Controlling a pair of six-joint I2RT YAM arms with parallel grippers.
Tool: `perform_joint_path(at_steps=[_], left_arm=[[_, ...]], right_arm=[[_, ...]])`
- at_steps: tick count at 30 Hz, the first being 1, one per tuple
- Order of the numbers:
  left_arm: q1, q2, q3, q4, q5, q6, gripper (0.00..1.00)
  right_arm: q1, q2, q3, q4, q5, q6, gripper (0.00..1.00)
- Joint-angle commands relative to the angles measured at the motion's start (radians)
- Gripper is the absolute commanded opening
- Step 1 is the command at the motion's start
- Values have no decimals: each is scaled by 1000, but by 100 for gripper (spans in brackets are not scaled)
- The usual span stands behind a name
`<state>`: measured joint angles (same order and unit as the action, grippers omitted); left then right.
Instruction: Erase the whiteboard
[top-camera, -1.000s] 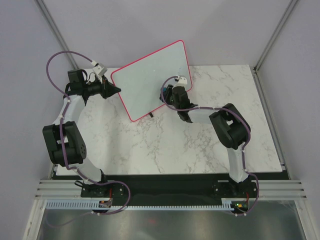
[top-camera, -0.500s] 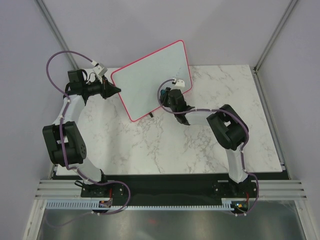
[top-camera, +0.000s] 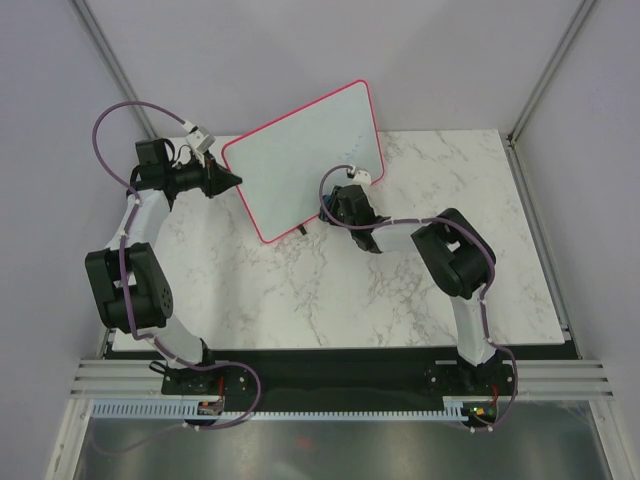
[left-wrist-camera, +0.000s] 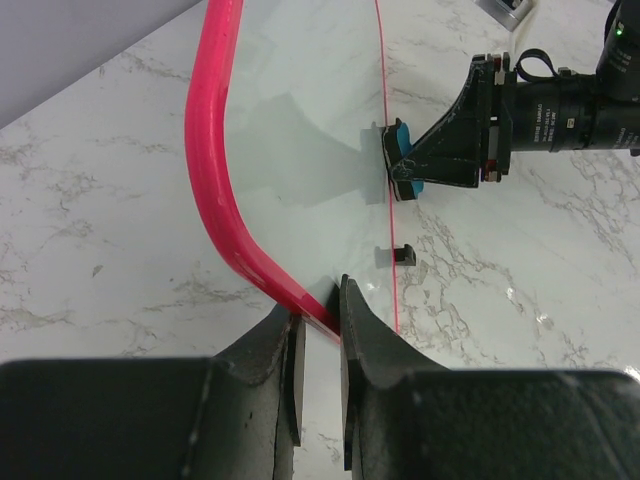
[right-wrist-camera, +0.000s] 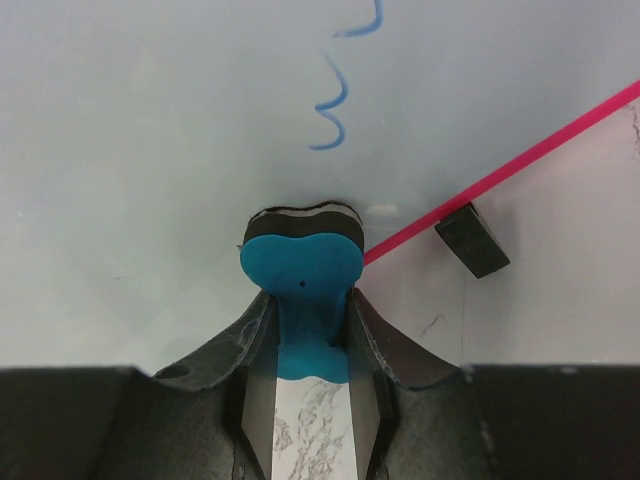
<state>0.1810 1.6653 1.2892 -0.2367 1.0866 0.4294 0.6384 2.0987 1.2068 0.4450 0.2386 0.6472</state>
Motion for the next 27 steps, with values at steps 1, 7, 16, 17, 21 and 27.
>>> perform_joint_path(at_steps=[1, 7, 16, 17, 21, 27], left_arm=[[-8, -19, 21, 25, -42, 154, 2], [-8, -19, 18, 27, -42, 158, 2], [-8, -18, 21, 27, -40, 154, 2], [-8, -18, 21, 25, -42, 155, 2], [-8, -19, 16, 27, -42, 158, 2], [-8, -21, 18, 27, -47, 167, 2]], right_arm=[[-9, 32, 10, -66, -65, 61, 0], [-60, 27, -24, -45, -126, 111, 0], [-68, 0, -39, -101, -176, 127, 0], [-72, -2, -39, -104, -176, 127, 0], [-86, 1, -20, -124, -170, 129, 0], [-92, -29, -73, -114, -147, 149, 0]])
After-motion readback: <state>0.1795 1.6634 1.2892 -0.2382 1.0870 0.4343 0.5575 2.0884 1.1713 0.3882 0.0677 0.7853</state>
